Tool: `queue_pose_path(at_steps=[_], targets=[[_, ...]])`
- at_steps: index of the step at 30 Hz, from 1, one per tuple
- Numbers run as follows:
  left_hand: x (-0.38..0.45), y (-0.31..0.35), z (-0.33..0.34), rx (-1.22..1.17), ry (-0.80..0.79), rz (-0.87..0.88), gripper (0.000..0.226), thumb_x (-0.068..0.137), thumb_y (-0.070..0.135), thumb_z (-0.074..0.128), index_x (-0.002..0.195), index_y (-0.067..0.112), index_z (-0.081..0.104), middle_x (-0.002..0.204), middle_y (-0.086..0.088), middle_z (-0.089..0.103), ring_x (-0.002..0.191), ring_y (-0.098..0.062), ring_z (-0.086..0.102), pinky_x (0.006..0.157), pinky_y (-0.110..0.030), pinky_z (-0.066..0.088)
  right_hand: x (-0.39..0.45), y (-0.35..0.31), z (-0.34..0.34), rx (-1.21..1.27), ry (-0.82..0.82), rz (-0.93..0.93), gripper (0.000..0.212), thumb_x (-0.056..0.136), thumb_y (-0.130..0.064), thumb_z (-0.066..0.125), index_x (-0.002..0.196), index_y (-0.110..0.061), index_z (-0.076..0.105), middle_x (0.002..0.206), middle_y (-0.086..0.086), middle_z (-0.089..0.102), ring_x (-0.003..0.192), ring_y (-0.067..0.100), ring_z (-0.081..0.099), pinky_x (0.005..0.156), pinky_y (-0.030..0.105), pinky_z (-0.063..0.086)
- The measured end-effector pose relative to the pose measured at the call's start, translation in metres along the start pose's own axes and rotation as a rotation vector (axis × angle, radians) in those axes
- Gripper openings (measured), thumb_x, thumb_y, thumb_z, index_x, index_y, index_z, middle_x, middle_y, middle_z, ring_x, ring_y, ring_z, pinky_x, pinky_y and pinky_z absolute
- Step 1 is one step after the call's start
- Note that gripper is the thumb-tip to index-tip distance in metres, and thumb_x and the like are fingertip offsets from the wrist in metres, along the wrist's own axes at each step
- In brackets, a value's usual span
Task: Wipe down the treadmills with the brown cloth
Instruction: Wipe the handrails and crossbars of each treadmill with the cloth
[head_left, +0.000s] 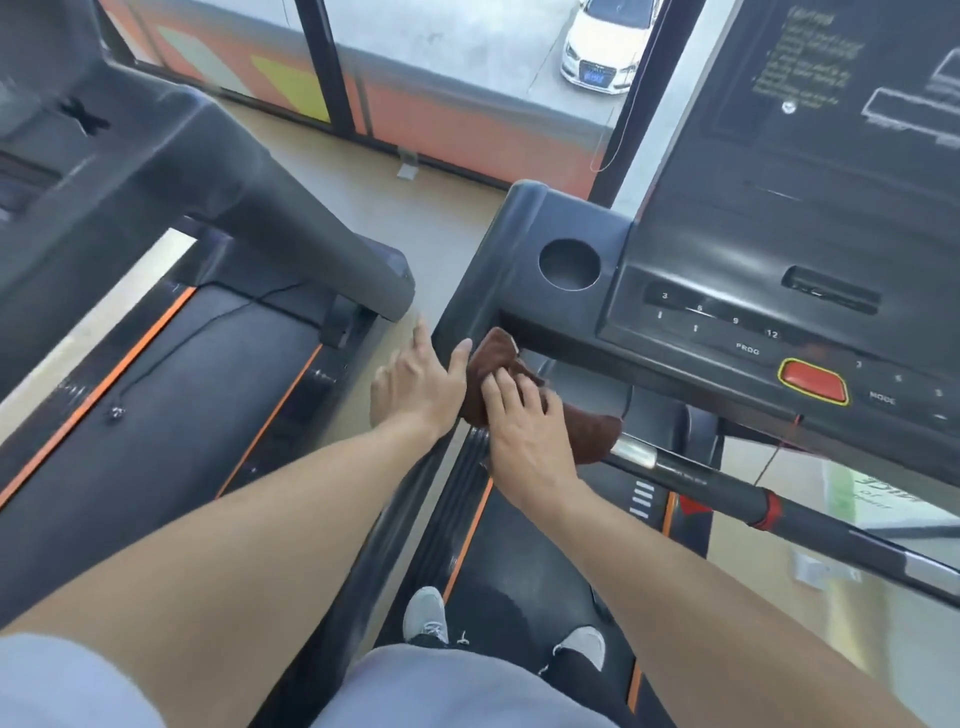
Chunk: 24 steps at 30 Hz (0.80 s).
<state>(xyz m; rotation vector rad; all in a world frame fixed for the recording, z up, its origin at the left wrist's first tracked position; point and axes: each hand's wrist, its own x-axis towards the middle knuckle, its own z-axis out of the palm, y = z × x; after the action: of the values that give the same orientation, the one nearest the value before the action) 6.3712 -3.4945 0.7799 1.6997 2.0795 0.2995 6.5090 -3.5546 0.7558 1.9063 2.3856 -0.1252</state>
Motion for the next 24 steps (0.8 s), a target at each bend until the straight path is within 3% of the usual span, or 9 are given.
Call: queue_pose_path(at_steps=[4,8,12,14,18,21,24], targets=[[-0.003,0.005,0.001,0.088,0.042,0.010,0.065,0.104,0.061,0.030,0.153,0.020,0.039,0.135,-0.013,0.064,0.122,-0.035,0.059,0.101,-0.046,0.044,0.014,0.003,0.007,-0.058,0.068,-0.022,0.065,0.088,-0.020,0.066,0.142,-0.006,0.034,0.126,0.014,0.055,0.105,0.034,0.056,0.081,0.049,0.046],[-0.008,0.015,-0.002,0.161,0.071,-0.035,0.063,0.104,0.059,0.033,0.155,0.021,0.038,0.136,-0.012,0.064,0.120,-0.038,0.061,0.097,-0.045,0.046,0.031,0.022,0.001,0.069,0.065,-0.091,0.044,0.089,-0.023,0.068,0.124,-0.011,0.046,0.103,0.008,0.064,0.092,0.032,0.066,0.066,0.039,0.042],[-0.010,0.019,-0.001,0.220,0.097,-0.055,0.064,0.105,0.060,0.032,0.156,0.021,0.038,0.138,-0.011,0.063,0.122,-0.039,0.059,0.097,-0.045,0.045,0.055,0.042,-0.018,0.334,-0.256,-0.123,0.051,0.082,-0.035,0.071,0.122,-0.016,0.046,0.092,0.002,0.062,0.086,0.031,0.064,0.066,0.034,0.041],[-0.009,0.018,0.000,0.220,0.102,-0.061,0.064,0.104,0.060,0.032,0.155,0.021,0.039,0.137,-0.011,0.063,0.122,-0.039,0.059,0.097,-0.045,0.045,0.066,0.050,-0.028,0.431,-0.431,-0.158,0.048,0.077,-0.035,0.077,0.112,-0.018,0.050,0.089,-0.004,0.064,0.084,0.024,0.063,0.067,0.033,0.049],[-0.007,0.015,0.003,0.207,0.108,-0.064,0.064,0.104,0.060,0.035,0.153,0.019,0.041,0.135,-0.012,0.064,0.121,-0.039,0.060,0.098,-0.044,0.045,0.080,0.064,-0.029,0.722,-0.693,-0.112,0.033,0.074,-0.029,0.082,0.102,-0.019,0.067,0.089,0.002,0.076,0.082,0.021,0.073,0.074,0.035,0.062],[-0.007,0.015,0.003,0.204,0.110,-0.058,0.063,0.104,0.059,0.036,0.153,0.019,0.042,0.134,-0.012,0.065,0.120,-0.039,0.060,0.098,-0.044,0.044,0.081,0.066,-0.026,0.797,-0.732,-0.072,0.034,0.074,-0.031,0.084,0.103,-0.021,0.070,0.091,0.002,0.077,0.083,0.020,0.074,0.078,0.036,0.062],[-0.008,0.017,0.001,0.207,0.106,-0.056,0.063,0.105,0.058,0.035,0.153,0.018,0.042,0.133,-0.013,0.065,0.120,-0.039,0.060,0.097,-0.045,0.044,0.075,0.065,-0.031,0.737,-0.670,-0.073,0.031,0.077,-0.032,0.081,0.103,-0.021,0.068,0.089,-0.002,0.072,0.081,0.015,0.069,0.065,0.027,0.053]])
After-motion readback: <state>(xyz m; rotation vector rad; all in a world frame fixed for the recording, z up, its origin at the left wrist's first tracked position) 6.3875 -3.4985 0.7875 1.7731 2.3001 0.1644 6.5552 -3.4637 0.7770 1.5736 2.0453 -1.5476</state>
